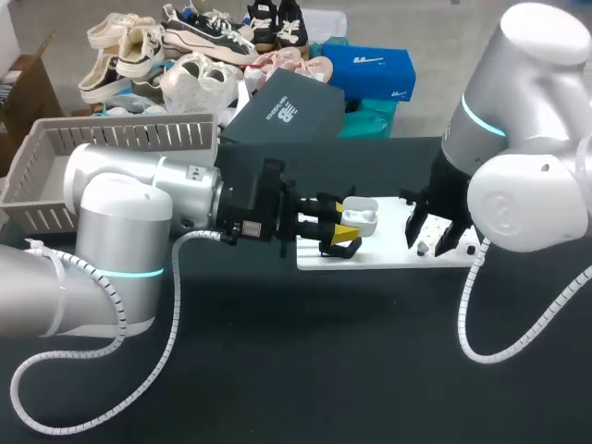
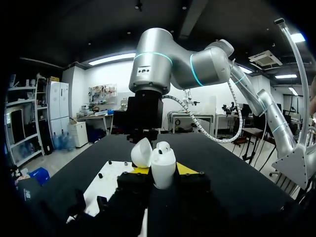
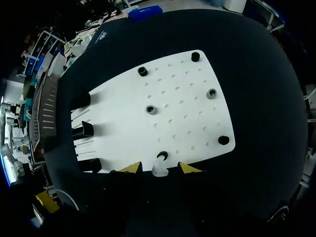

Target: Pick up each earbud case from the left stands, insert the matching earbuds, close the lid, and place the case in the box.

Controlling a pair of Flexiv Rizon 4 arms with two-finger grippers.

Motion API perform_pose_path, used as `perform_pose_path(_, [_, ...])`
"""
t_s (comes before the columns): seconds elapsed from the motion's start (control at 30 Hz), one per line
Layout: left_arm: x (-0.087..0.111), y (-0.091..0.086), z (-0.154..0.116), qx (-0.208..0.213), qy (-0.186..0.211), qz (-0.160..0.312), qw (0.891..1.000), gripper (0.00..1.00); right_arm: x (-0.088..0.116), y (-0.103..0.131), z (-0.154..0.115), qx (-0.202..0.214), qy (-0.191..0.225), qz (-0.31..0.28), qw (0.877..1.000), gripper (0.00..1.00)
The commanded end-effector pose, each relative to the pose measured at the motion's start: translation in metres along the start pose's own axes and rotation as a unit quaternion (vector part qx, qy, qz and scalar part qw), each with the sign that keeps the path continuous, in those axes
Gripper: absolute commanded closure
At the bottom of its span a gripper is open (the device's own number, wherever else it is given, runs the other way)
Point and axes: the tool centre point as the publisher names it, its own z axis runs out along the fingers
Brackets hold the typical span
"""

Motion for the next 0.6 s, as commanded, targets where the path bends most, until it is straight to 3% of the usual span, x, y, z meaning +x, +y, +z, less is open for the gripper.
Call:
perform_pose_path(0.03, [0.0003,-0.0013,0.0006,-0.003,0.000,0.001,1.000,1.00,-0.0004,-0.0006,-0.0007,0.001,0.002,0.011,1.000,0.58])
perform_pose_path(0.6, [0.0003,-0.0013,0.0006,-0.003,0.000,0.001,1.000,1.00,-0.0011,-0.0015,-0.0028,-0.009,0.007,0.052,0.999,0.59])
